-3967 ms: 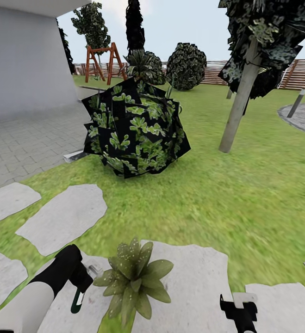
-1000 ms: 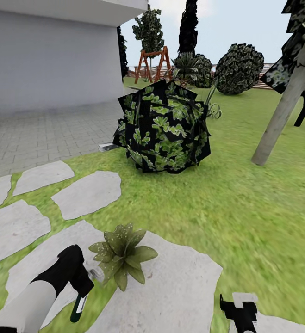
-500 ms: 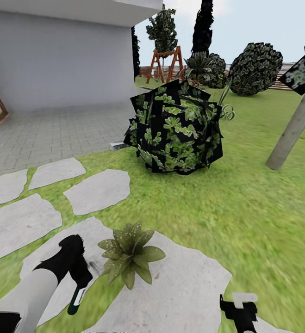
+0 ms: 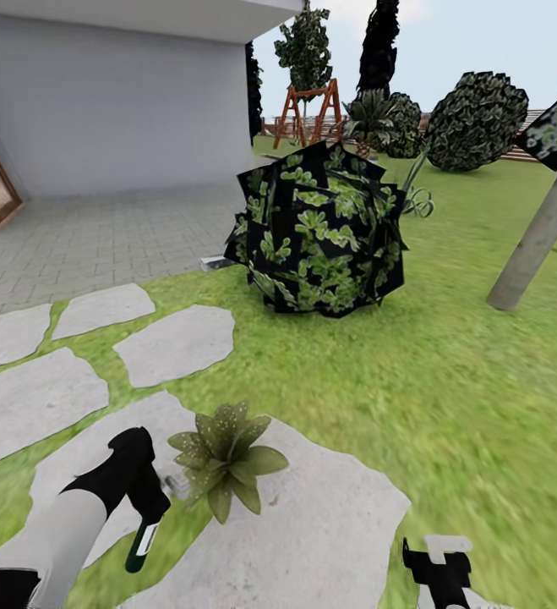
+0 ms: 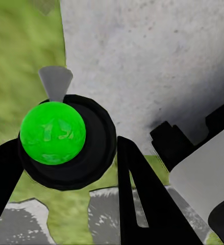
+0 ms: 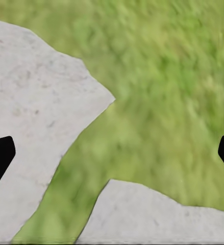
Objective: Pick up the pesticide atomizer in the garden and spray insectifuge to fully cover both potted plants in the garden.
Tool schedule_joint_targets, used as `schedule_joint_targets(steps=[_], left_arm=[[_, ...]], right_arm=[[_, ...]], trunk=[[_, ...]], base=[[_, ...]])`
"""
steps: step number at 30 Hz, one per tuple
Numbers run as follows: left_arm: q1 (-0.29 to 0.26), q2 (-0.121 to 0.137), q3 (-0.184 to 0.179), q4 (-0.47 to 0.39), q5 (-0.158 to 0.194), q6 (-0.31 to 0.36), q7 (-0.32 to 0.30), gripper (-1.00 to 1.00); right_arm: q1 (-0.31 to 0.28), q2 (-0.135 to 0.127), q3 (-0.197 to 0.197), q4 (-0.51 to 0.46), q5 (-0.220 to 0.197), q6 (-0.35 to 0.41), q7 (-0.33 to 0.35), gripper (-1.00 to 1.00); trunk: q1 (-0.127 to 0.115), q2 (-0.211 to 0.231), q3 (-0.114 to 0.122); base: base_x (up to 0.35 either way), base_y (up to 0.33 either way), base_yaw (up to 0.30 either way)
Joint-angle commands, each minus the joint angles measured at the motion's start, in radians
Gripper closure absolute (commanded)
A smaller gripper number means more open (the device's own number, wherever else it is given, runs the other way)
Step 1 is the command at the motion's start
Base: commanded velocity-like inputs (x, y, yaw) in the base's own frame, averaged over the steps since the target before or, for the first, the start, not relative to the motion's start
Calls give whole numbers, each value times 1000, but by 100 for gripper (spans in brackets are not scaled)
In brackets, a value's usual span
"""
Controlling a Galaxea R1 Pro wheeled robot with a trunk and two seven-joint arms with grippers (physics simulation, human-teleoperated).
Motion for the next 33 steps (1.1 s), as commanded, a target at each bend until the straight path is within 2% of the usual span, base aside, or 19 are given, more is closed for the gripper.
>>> schedule_joint_targets(steps=[1,8,12,15,17,20,22,24,26,33], left_arm=[[-3,0,-4,-2,-4,9,-8,100],[-16,-4,-3,-5,-1,10,-17,100],[-50,-10,-4,-5,-5,10,-82,100],[-59,-11,-5,-5,-11,10,-98,100],[-77,-11,-4,-5,-31,10,-102,100],[-90,-11,-4,-5,-66,10,-151,100],[-93,-11,-4,-5,-102,10,-182,100],[-94,-18,-4,-5,-156,10,-202,100],[-94,-22,-4,-5,-177,9,-206,100],[-94,-22,-4,-5,-185,10,-207,100]], right_arm=[[-1,0,8,1,1,0,-8,-100],[-1,4,8,1,0,0,-9,-100],[-1,4,8,1,0,-1,-9,-100],[-1,4,8,1,0,-1,-9,-100],[-1,4,8,1,0,-1,-9,-100],[-1,2,8,1,0,0,-9,-100],[-1,-1,8,1,0,0,-9,-100],[-1,-1,8,1,1,0,-8,-100],[-1,-3,8,1,1,-1,-8,-100],[-1,-3,8,1,1,-1,-8,-100]], trunk=[[-1,0,-1],[-1,0,-1],[-1,0,-1],[-1,0,-1],[-1,0,-1],[-1,0,-1],[-1,0,-1],[-1,0,-1],[-1,0,-1],[-1,0,-1]], base=[[-157,-182,0],[144,-33,95],[318,0,268],[323,0,262],[318,-11,120],[276,-142,16],[170,-215,4],[-6,-258,1],[-102,-264,0],[-195,-218,0]])
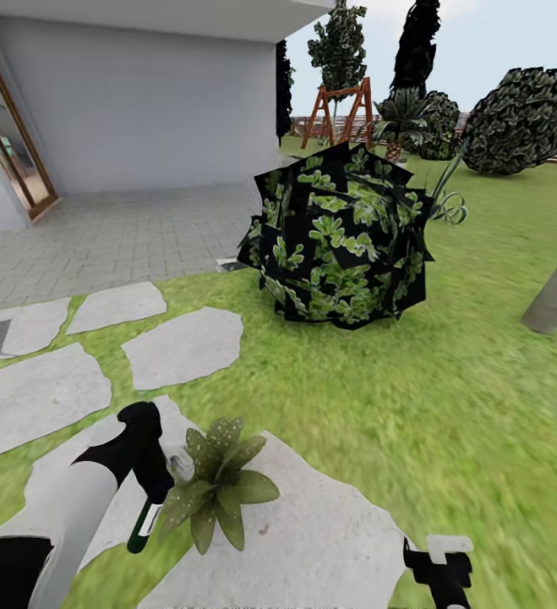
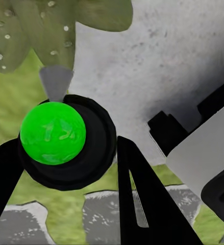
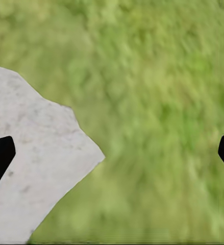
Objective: Pick up the pesticide atomizer in the garden and spray insectifuge to fully cover both potted plants in the garden.
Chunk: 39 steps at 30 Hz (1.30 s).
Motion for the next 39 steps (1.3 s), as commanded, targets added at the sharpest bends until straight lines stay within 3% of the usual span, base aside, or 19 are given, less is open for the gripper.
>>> schedule_joint_targets(steps=[1,9,26,39], left_arm=[[0,1,-4,-2,-4,11,-9,100],[0,1,-3,-2,-6,11,-9,100],[15,9,-6,7,-4,6,5,100],[18,16,7,15,7,6,56,100]], right_arm=[[-1,1,8,1,1,0,-8,-100],[-1,6,8,0,0,0,-8,-100],[-1,6,8,0,-1,0,-8,-100],[-1,7,9,0,-1,0,-8,-100]], trunk=[[0,0,-1],[0,0,-1],[0,0,-1],[0,0,-1]], base=[[-141,-202,0],[-110,-228,20],[-1,-269,268],[0,-23,275]])
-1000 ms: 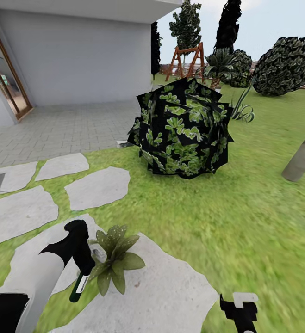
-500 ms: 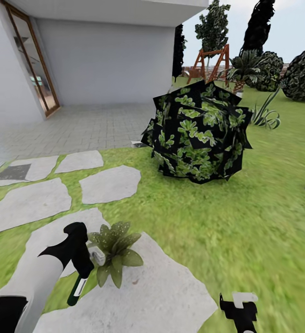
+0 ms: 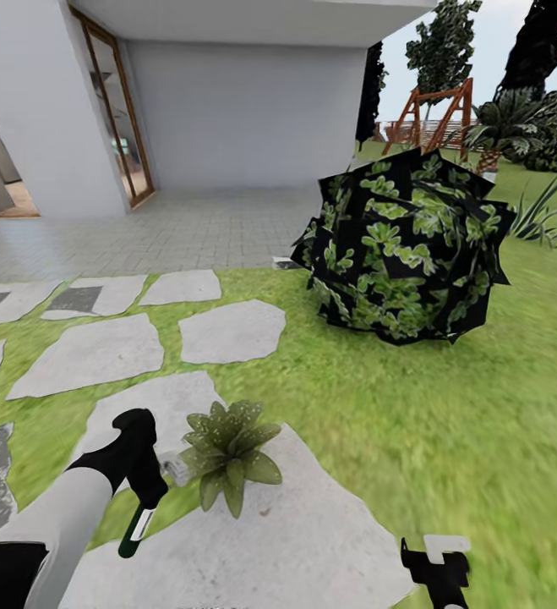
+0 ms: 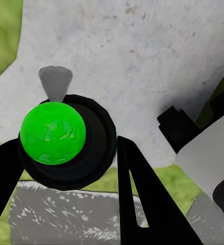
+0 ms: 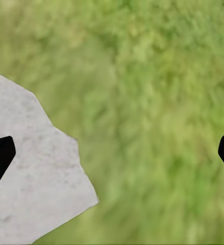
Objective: Pick up the pesticide atomizer in the garden and spray insectifuge to fully cover both potted plants in the garden.
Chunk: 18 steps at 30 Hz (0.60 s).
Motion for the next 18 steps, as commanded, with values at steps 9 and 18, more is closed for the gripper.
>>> schedule_joint_targets(steps=[9,18], left_arm=[[0,-6,-4,-5,-3,10,-5,100],[0,-8,-3,-9,-3,11,-5,100]], right_arm=[[-1,-2,8,1,2,0,-7,-100],[-1,-4,8,0,1,0,-8,-100]], trunk=[[0,0,-1],[0,0,-1]], base=[[0,-59,43],[-182,-197,1]])
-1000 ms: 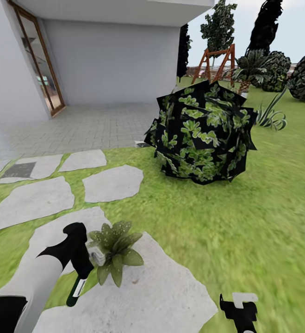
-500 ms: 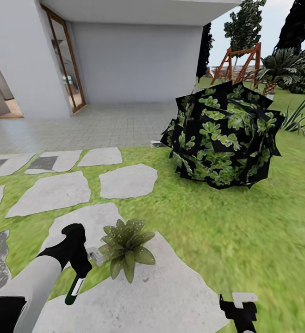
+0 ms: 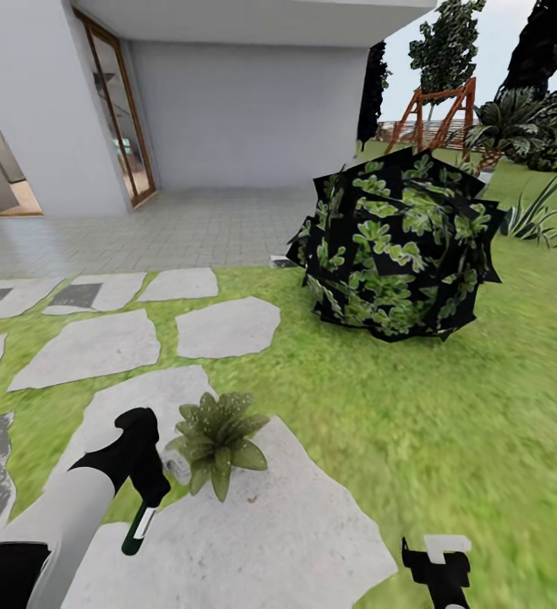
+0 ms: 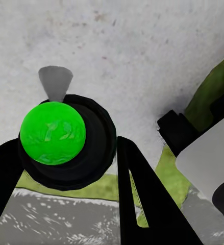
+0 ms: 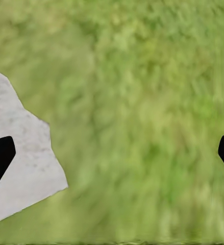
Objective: Pick up the pesticide atomizer in the garden and spray insectifuge to fully cover both potted plants in the garden.
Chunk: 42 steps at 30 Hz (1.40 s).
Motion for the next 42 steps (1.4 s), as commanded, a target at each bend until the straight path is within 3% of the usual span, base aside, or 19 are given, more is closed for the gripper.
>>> schedule_joint_targets(steps=[1,10,12,16,19,26,36,42], left_arm=[[0,1,-4,0,-4,11,-8,100],[20,4,0,10,0,11,8,100],[32,0,0,10,30,11,40,100],[38,0,0,31,166,11,178,100],[38,0,0,39,201,11,228,100],[38,-3,-1,41,209,11,234,100],[38,-4,0,67,210,11,236,100],[38,-3,0,115,210,11,237,100]], right_arm=[[-1,0,8,1,1,0,-8,-100],[-1,1,8,1,1,0,-8,-100],[-1,1,8,1,1,0,-8,-100],[-1,1,8,1,1,0,-8,-100],[-1,1,8,1,1,0,-8,-100],[-1,0,8,1,1,0,-8,-100],[-1,-8,8,2,2,0,-8,-100],[-1,-6,8,1,1,0,-8,-100]], trunk=[[-1,0,-1],[-1,0,-1],[-1,0,-1],[-1,0,-1],[-1,0,-1],[-1,0,-1],[-1,0,-1],[-1,0,-1]], base=[[-122,-68,64],[-15,-9,246],[0,0,275],[0,0,275],[0,0,273],[5,-19,125],[109,-237,2],[204,-142,4]])
